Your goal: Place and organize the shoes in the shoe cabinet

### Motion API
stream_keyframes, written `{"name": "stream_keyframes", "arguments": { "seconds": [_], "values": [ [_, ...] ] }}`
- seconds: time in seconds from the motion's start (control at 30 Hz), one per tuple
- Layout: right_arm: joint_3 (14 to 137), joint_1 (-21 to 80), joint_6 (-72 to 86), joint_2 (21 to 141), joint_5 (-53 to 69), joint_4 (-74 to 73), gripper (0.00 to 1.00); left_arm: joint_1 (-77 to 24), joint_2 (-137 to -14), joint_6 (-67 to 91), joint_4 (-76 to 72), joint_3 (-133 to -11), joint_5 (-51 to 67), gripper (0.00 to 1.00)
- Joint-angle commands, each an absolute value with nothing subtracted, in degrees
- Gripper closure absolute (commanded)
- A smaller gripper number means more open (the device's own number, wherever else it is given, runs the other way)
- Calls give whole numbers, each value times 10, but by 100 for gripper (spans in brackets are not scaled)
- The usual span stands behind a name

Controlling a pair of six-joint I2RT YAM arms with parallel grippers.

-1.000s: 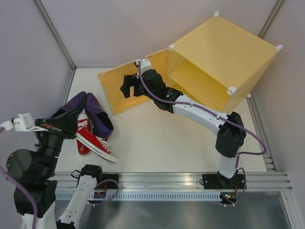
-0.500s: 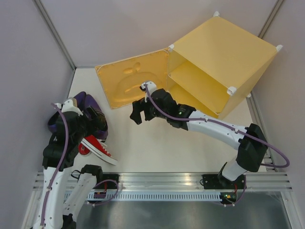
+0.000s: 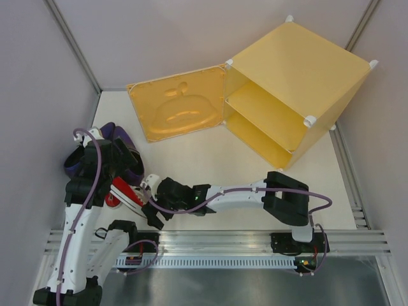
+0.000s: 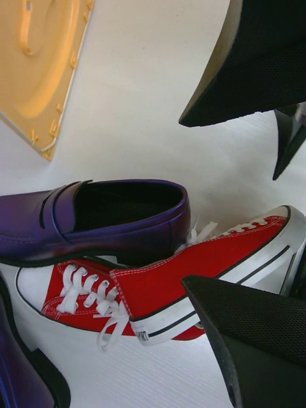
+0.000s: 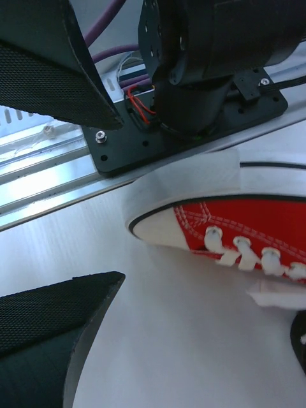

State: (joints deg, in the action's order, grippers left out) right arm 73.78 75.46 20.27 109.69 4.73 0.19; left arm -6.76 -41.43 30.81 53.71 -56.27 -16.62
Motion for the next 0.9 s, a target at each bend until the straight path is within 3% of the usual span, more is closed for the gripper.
{"name": "stream_keyframes", "arguments": {
  "seconds": [0.0,0.3,0.4,0.5,0.53,0.63,0.73,0.87],
  "values": [
    [783,771,181,1117,45,86,5,-47,-430,304,505,-567,-201,0],
    [857,787,145,1214,-23,107,10,-4,-443,301,476,-558,-139,0],
    [885,788,134,1242,-19,99,20,-1,-445,296,475,-558,-140,0],
    [897,788,125,1249,18,78,50,-1,-446,293,476,-558,-134,0],
    [898,788,125,1237,26,69,68,-1,-444,290,476,-559,-133,0],
    [868,795,120,1181,34,47,90,-2,-436,287,477,-567,-129,0],
    [829,798,115,1114,46,25,99,-2,-434,284,485,-589,-110,0],
    [801,798,76,1047,29,-79,99,-2,-441,278,496,-620,-84,0]
  ]
}}
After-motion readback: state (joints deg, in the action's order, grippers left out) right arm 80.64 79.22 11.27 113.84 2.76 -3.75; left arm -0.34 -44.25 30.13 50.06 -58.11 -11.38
